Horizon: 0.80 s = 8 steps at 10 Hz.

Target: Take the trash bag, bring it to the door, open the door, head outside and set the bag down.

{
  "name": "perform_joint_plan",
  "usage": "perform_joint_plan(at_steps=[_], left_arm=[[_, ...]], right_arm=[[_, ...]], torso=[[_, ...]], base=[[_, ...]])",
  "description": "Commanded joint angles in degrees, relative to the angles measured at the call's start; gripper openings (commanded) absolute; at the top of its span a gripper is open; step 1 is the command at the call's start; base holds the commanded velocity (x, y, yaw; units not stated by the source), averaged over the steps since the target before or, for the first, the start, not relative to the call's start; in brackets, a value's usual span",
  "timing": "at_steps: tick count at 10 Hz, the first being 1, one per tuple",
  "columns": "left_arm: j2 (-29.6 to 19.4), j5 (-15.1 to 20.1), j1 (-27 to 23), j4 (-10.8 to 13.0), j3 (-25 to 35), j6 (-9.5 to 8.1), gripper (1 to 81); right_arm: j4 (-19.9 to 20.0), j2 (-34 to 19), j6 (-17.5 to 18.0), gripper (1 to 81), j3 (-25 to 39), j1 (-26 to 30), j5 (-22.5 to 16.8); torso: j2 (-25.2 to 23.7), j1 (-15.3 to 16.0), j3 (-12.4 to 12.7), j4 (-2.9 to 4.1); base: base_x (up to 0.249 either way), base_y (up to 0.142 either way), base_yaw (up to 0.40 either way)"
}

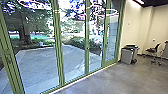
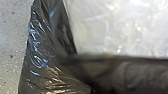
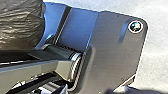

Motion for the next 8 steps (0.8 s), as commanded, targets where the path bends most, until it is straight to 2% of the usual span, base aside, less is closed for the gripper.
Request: perform_joint_plan(at_steps=[1, 8], left_arm=[[-0.1, 3.3, -3.8, 0.3, 0.2, 0.24, 1.0], [-0.2, 3.3, -3.8, 0.3, 0.2, 0.24, 1.0]], right_arm=[[0.2, 0.2, -0.2, 81.1, 0.0, 3.4, -3.4], [0.2, 0.2, -0.2, 81.1, 0.0, 3.4, -3.4]], torso=[[0.0, 0.0, 0.0, 0.0], [0.0, 0.0, 0.0, 0.0]], base=[[0.133, -0.075, 0.0], [0.135, -0.074, 0.0]])
